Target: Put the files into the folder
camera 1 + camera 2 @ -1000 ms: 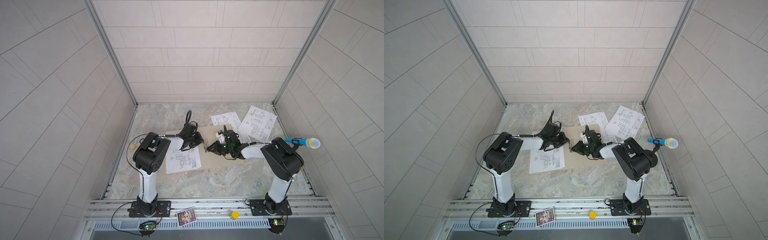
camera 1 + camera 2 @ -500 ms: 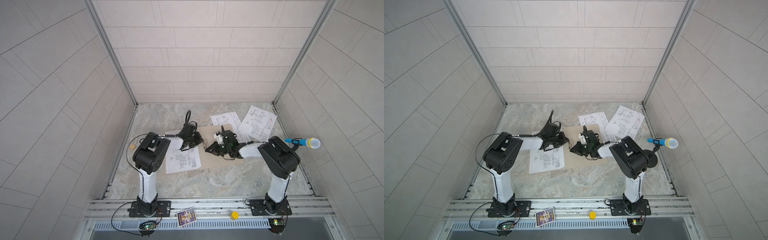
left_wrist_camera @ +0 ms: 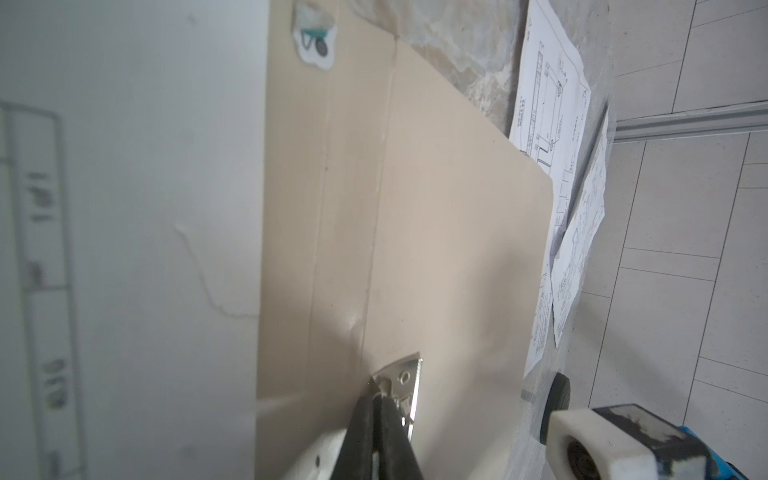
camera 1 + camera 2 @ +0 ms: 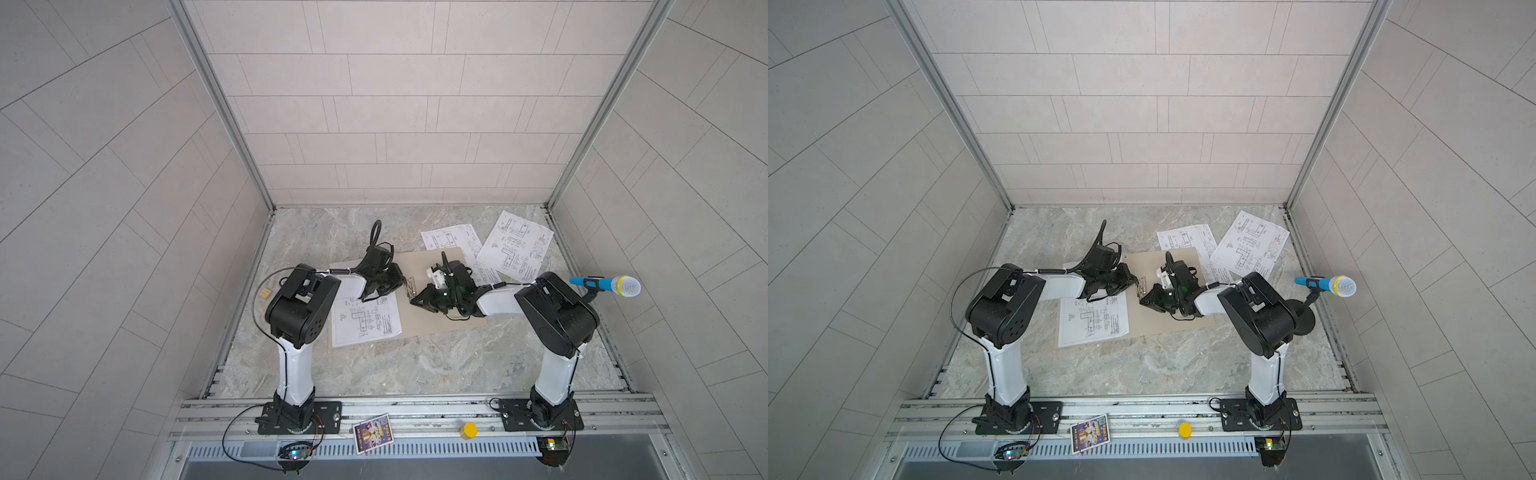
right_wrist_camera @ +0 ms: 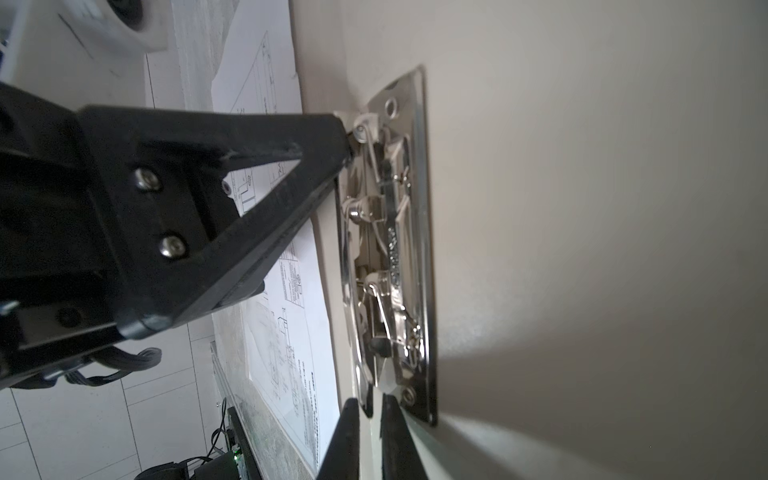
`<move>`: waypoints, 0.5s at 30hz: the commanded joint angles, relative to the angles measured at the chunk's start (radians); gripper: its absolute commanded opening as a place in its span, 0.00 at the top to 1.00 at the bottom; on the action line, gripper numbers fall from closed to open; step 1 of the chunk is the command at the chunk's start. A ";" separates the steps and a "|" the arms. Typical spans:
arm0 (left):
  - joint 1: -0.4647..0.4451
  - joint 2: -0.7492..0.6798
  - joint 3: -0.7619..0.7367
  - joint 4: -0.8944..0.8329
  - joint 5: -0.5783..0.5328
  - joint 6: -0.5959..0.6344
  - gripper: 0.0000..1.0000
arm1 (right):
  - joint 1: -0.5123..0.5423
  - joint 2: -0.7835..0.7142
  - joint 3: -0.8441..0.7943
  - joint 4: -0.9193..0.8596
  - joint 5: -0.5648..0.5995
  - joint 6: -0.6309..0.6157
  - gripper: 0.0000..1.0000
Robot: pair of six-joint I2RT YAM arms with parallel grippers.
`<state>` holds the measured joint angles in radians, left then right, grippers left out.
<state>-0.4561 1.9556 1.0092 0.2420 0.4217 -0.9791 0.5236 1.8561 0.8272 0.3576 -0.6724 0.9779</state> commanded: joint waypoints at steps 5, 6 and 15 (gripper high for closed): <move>0.010 -0.020 -0.022 -0.022 -0.021 0.014 0.93 | 0.006 -0.001 0.027 -0.006 0.017 0.016 0.88; 0.009 -0.021 -0.024 -0.023 -0.021 0.014 0.93 | 0.005 -0.001 0.027 -0.003 0.017 0.015 0.88; 0.011 -0.023 -0.025 -0.018 -0.023 0.013 0.93 | 0.006 0.007 0.033 -0.006 0.019 0.014 0.89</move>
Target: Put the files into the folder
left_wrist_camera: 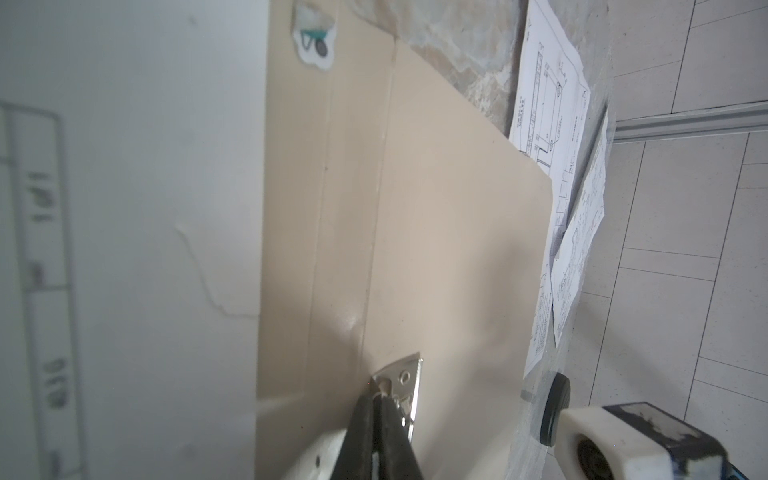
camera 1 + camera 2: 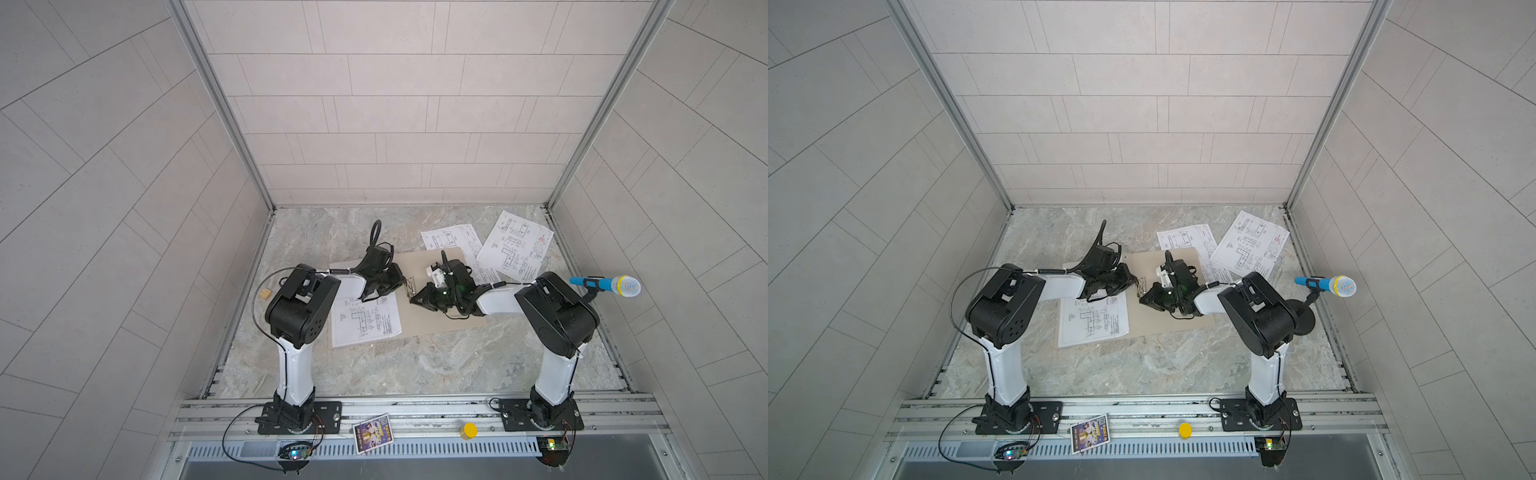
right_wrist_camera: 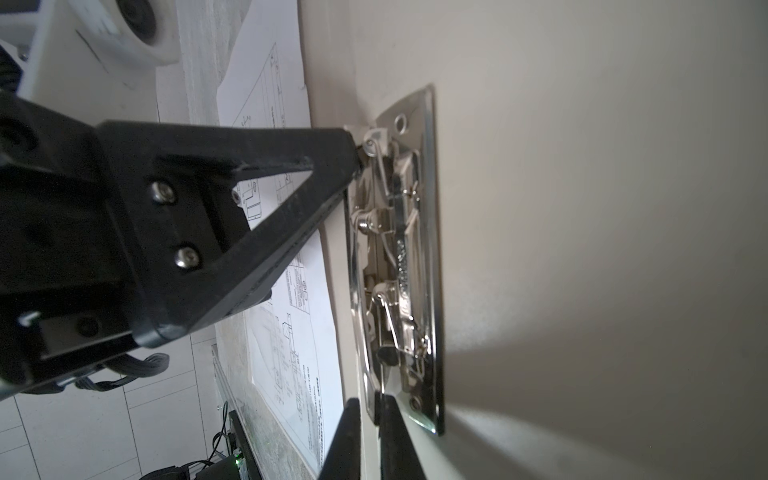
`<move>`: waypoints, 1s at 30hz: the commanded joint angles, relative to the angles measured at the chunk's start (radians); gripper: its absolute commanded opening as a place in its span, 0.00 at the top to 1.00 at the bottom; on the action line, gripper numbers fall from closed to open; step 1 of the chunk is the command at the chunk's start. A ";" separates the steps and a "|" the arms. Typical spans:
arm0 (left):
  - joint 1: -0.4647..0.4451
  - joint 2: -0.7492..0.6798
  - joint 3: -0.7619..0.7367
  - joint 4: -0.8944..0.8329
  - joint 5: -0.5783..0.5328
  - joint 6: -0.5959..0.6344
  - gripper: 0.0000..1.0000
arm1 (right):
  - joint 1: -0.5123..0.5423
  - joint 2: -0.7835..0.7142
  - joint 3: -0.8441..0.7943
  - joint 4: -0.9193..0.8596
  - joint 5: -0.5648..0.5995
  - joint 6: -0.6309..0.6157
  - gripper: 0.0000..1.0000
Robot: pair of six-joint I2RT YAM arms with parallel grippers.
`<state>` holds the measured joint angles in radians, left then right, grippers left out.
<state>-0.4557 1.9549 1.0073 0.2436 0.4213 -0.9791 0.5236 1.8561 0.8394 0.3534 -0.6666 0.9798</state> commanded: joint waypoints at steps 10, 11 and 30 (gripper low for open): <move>0.012 -0.021 -0.027 -0.017 -0.022 0.011 0.93 | 0.007 0.023 0.030 0.001 0.009 0.013 0.89; 0.011 -0.019 -0.026 -0.015 -0.020 0.011 0.93 | 0.007 0.025 0.030 0.002 0.009 0.013 0.89; 0.012 -0.014 -0.030 -0.003 -0.015 0.010 0.93 | 0.010 0.048 0.024 0.003 -0.001 0.007 0.99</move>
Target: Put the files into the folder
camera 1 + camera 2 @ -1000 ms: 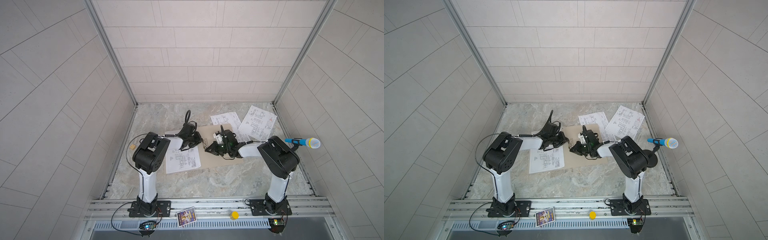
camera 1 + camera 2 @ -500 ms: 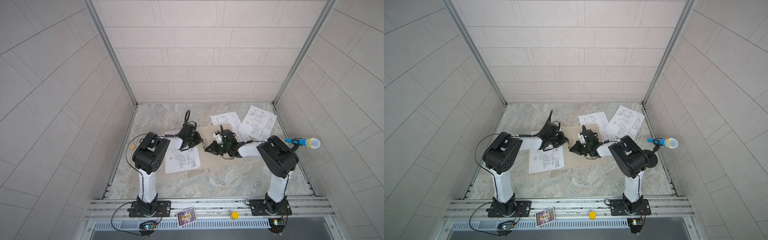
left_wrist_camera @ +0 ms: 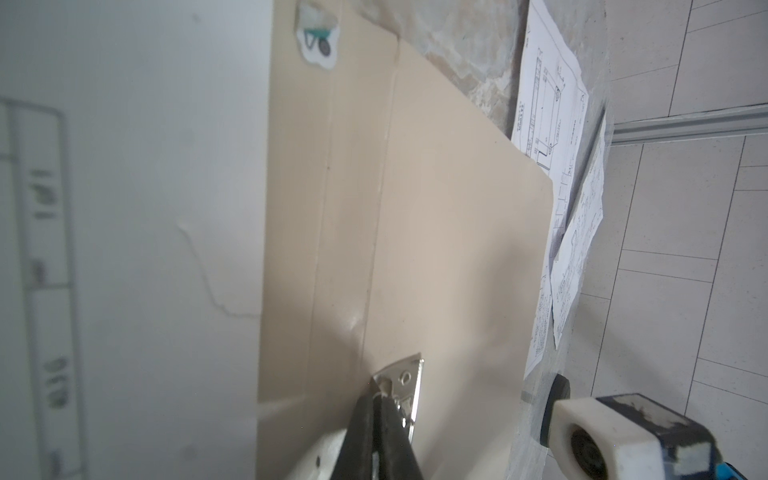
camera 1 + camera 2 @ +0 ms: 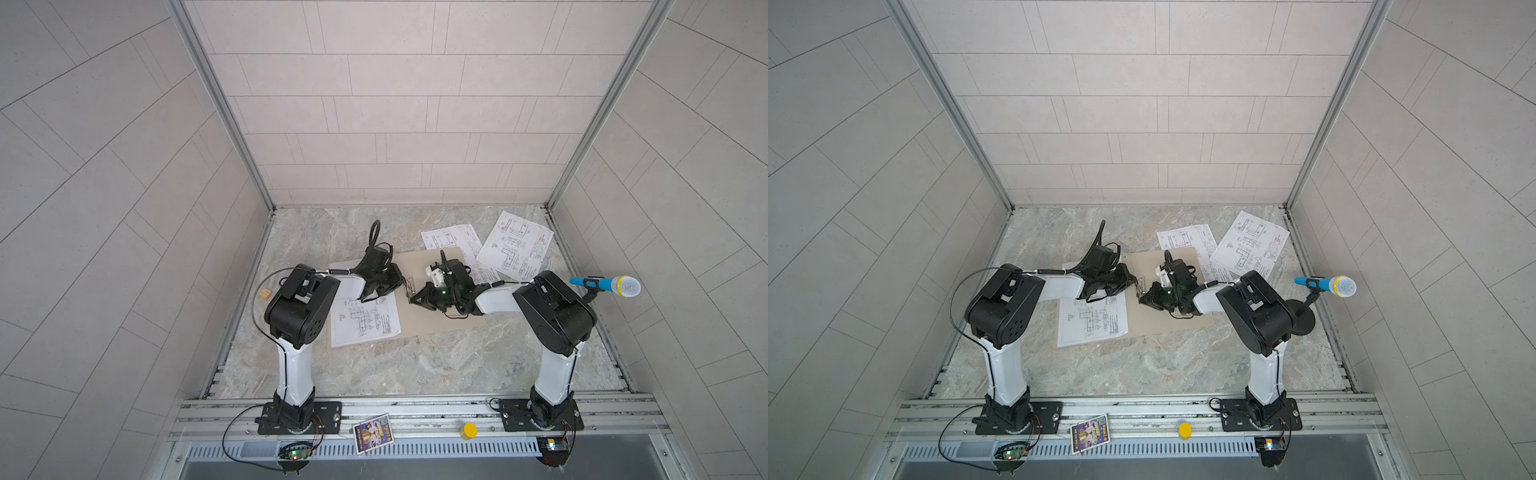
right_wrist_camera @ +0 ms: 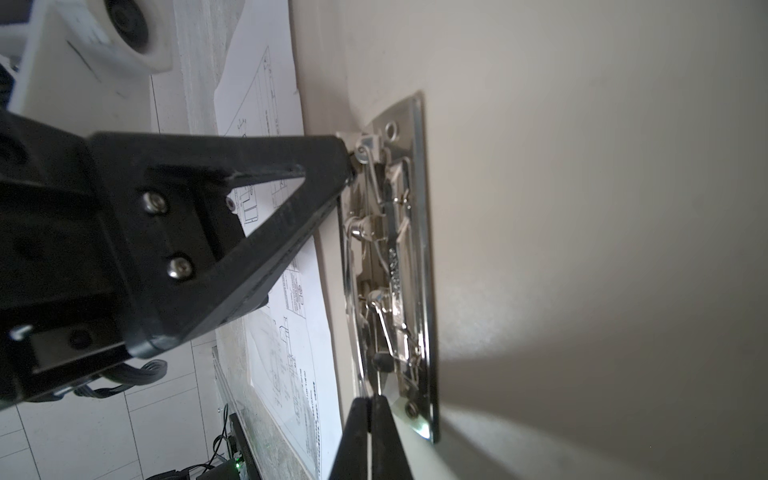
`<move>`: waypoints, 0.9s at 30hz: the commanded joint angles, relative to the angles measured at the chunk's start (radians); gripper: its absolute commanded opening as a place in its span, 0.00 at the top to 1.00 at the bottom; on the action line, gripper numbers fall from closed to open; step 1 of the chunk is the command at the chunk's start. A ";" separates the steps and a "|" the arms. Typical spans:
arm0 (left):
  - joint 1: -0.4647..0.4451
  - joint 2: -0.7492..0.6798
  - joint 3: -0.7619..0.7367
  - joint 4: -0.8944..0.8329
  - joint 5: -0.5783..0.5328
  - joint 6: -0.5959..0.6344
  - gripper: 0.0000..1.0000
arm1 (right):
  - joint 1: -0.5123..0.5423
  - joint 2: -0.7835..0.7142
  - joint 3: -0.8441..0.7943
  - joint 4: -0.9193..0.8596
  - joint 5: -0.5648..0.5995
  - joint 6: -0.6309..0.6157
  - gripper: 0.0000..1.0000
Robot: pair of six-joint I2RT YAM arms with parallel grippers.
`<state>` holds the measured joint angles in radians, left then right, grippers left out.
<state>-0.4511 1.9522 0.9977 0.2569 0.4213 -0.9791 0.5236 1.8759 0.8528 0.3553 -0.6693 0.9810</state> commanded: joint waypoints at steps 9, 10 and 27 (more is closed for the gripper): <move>0.009 -0.007 -0.022 -0.005 -0.007 0.005 0.93 | 0.009 0.032 0.020 -0.058 0.010 -0.028 1.00; 0.009 -0.007 -0.022 -0.004 -0.007 0.005 0.93 | 0.010 0.033 0.020 -0.059 0.012 -0.030 1.00; 0.009 0.017 -0.014 0.018 0.031 0.006 0.93 | 0.019 0.048 0.112 -0.420 0.211 -0.197 1.00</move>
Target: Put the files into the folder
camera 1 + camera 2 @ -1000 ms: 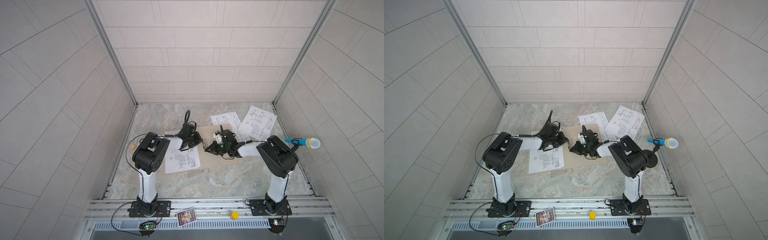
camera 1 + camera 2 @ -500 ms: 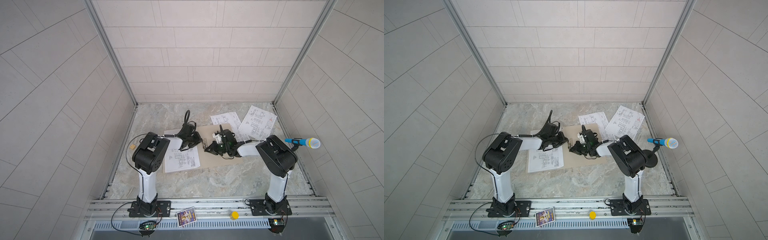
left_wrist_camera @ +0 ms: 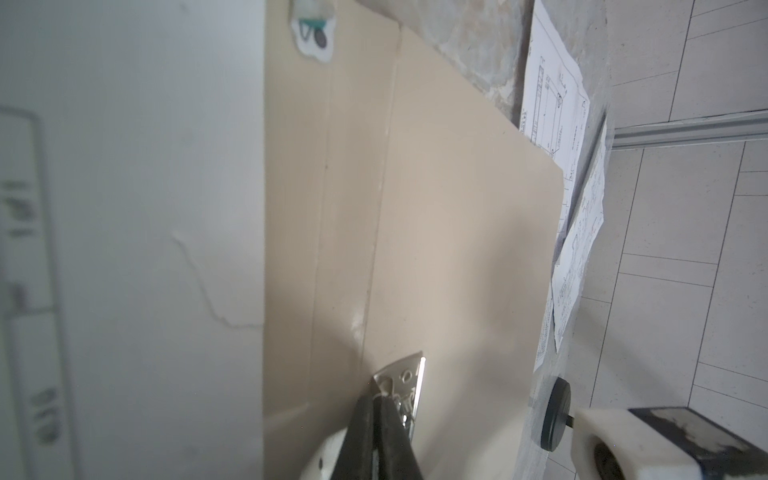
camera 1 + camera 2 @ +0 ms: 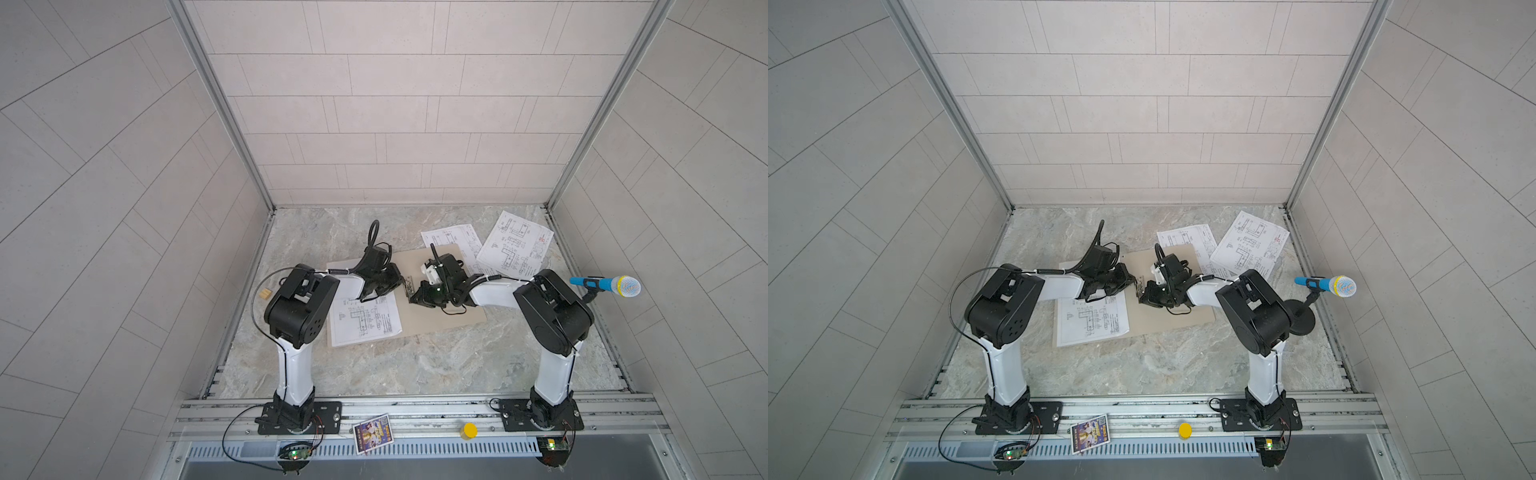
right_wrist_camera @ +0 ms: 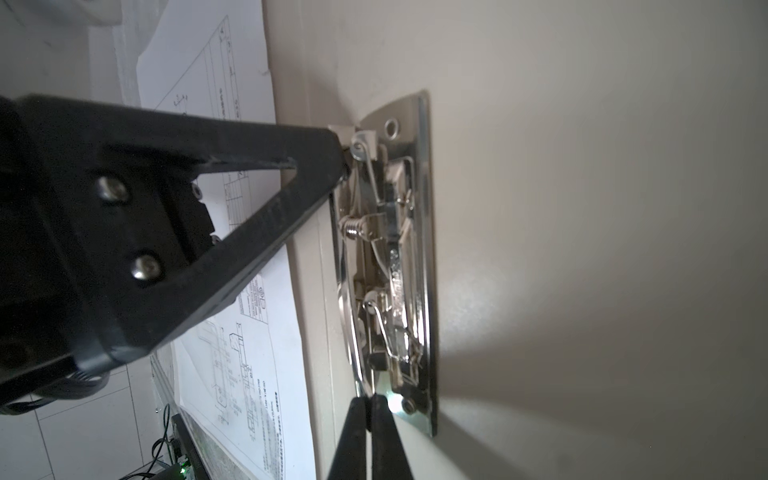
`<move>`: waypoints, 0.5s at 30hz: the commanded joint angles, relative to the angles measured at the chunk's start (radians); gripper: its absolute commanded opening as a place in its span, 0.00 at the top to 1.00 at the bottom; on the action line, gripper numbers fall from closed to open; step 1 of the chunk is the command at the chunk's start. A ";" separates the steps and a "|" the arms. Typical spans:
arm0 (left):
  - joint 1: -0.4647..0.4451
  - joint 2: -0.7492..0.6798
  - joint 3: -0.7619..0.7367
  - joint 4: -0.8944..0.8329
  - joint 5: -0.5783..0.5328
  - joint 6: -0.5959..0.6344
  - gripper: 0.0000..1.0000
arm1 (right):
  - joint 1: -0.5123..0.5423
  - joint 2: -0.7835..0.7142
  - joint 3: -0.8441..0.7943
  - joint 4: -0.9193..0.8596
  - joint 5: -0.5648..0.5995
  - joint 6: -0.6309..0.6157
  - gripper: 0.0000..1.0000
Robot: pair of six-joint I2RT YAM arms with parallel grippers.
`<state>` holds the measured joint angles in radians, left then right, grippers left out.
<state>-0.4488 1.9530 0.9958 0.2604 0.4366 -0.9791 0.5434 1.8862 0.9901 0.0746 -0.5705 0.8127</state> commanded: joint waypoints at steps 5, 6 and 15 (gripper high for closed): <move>0.007 0.032 -0.004 0.026 0.039 0.006 0.93 | 0.000 0.043 -0.031 -0.144 0.154 -0.023 1.00; 0.007 0.034 -0.003 0.028 0.045 0.005 0.93 | 0.001 0.046 -0.032 -0.146 0.158 -0.023 1.00; 0.007 0.050 -0.003 0.052 0.070 0.003 0.94 | -0.003 0.067 -0.037 -0.165 0.209 -0.016 1.00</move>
<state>-0.4431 1.9789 0.9958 0.3126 0.4820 -0.9794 0.5484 1.8862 0.9913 0.0628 -0.5159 0.8085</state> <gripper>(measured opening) 0.068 0.048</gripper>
